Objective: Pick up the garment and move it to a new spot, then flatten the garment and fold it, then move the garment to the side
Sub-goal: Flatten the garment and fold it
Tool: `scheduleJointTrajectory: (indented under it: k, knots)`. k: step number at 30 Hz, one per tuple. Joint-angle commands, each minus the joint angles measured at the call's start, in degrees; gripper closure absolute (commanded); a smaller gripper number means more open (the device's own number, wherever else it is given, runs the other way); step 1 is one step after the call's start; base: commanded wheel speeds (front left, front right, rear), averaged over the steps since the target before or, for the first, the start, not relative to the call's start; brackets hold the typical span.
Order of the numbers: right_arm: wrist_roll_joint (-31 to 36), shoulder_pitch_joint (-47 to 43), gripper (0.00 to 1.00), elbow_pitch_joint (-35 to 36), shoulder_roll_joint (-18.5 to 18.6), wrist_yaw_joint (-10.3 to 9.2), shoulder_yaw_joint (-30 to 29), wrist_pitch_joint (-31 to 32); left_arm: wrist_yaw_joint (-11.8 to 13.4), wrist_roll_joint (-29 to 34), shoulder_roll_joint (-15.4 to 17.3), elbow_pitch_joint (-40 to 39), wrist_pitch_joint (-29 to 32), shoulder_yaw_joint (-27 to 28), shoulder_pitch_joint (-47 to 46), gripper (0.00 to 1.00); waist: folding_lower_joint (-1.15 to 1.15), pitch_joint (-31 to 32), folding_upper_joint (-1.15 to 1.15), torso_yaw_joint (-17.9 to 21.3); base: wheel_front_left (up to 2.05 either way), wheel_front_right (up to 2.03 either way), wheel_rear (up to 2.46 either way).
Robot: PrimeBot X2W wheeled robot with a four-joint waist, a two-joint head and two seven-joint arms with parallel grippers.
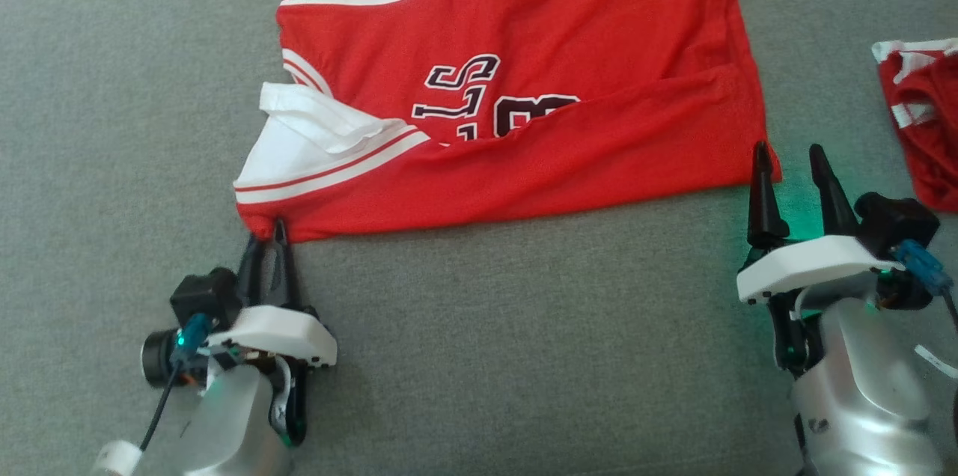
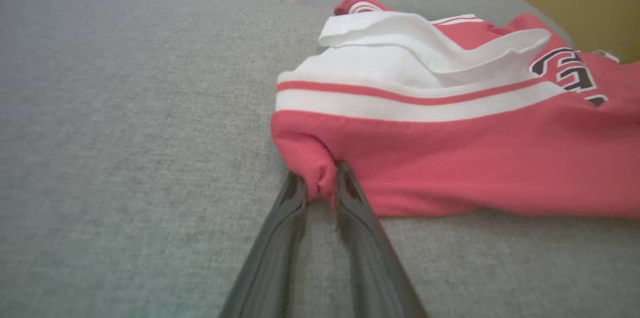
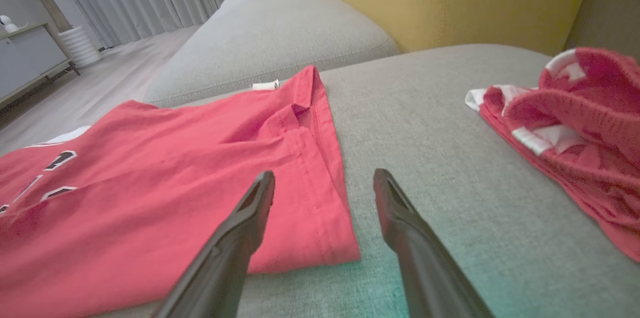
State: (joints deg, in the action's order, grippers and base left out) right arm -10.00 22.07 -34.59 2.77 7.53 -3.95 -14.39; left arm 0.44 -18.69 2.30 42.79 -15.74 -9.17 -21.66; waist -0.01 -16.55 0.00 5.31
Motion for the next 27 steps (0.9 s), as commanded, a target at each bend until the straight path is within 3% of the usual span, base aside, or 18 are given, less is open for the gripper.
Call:
scheduleJointTrajectory:
  k: [1,2,4,13,14,15,27]
  knots:
    - [0.23,2.03,0.00,0.38,0.37,-0.04,1.06,-0.61,0.02,-0.26,0.58,2.46,0.74,0.82,-0.57,0.77,0.01,-0.19,0.00,-0.24,0.00,0.00,0.00]
    - [0.38,2.46,0.00,-0.64,0.39,-0.04,0.82,-0.61,0.03,-0.29,0.58,3.25,0.74,0.38,-0.91,0.82,0.01,-0.31,0.00,-0.40,0.00,0.00,0.00]
    - [0.79,3.24,0.00,-2.91,0.41,-0.04,0.30,-0.61,-0.24,-0.57,0.58,4.67,0.74,-0.48,-1.49,1.00,0.01,-0.50,0.00,-0.64,0.00,0.00,0.00]
    - [-0.17,6.28,0.00,-13.62,0.24,-0.04,-0.24,-0.61,-1.28,-1.12,0.58,6.68,0.74,-3.92,-2.78,1.00,0.01,-0.78,0.00,-1.70,0.00,0.00,0.00]
    - [-0.92,6.59,0.66,-14.70,0.22,-0.04,-0.10,-0.61,-1.18,-1.06,0.58,6.18,0.74,-4.04,-2.69,1.00,0.01,-0.64,0.00,-1.82,0.00,0.00,0.00]
    - [-1.52,6.83,1.00,-15.52,0.20,-0.04,0.24,-0.61,-1.02,-0.95,0.58,5.55,0.74,-4.12,-2.51,1.00,0.01,-0.45,0.00,-1.93,0.00,0.00,0.00]
    - [-5.39,-0.57,1.00,-7.80,0.16,-0.04,-2.42,-0.61,-0.27,2.64,0.58,-5.73,0.74,-0.07,4.77,1.00,0.01,7.89,0.00,-2.70,0.00,0.00,0.00]
